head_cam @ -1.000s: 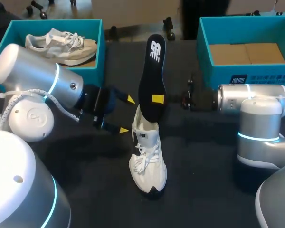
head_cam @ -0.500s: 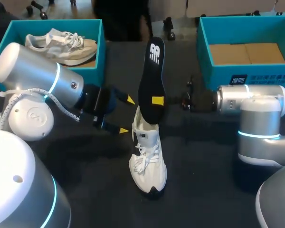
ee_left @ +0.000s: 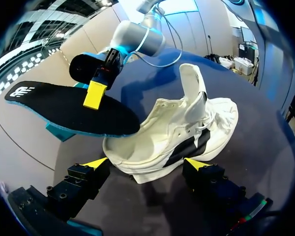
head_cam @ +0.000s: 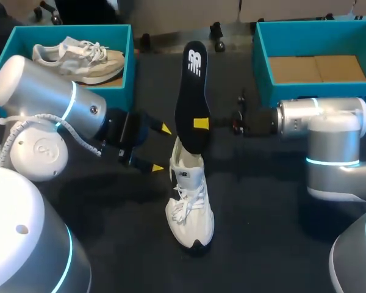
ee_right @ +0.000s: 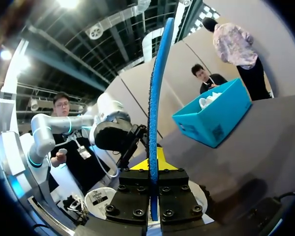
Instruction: Take the shoe out of the shoebox, open the shoe tongue, remove and reinsert the insole, then place the shoe into the shoebox
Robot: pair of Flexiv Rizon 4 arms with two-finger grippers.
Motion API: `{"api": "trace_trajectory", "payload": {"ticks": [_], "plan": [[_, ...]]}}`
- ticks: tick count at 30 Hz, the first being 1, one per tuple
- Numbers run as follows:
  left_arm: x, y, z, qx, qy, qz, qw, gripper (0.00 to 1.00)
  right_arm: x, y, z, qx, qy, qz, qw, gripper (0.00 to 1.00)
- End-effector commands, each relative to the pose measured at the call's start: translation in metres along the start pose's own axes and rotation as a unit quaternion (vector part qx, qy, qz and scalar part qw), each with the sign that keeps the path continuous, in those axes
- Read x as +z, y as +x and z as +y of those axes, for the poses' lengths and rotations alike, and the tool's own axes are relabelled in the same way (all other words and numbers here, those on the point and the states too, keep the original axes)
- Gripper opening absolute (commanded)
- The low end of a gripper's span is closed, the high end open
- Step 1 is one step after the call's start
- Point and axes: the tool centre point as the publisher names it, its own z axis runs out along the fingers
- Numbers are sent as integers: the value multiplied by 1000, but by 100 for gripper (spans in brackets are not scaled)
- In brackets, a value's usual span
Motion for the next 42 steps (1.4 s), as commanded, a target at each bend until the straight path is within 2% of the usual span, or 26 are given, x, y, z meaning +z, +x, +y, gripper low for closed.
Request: {"api": "trace_trajectory", "payload": {"ticks": [1, 12, 26, 42], "plan": [[0, 1, -1, -2, -3, 1, 1000, 100, 3, -5, 1, 3, 10, 2, 1000, 0], [0, 1, 0, -3, -4, 1, 1000, 100, -6, -5, -8, 8, 17, 0, 1000, 0], [2, 3, 2, -8, -6, 2, 1000, 100, -5, -2, -18, 19, 11, 1, 1000, 0], [1, 3, 3, -6, -5, 2, 1000, 100, -4, 3, -10, 20, 12, -9, 1000, 0]]}}
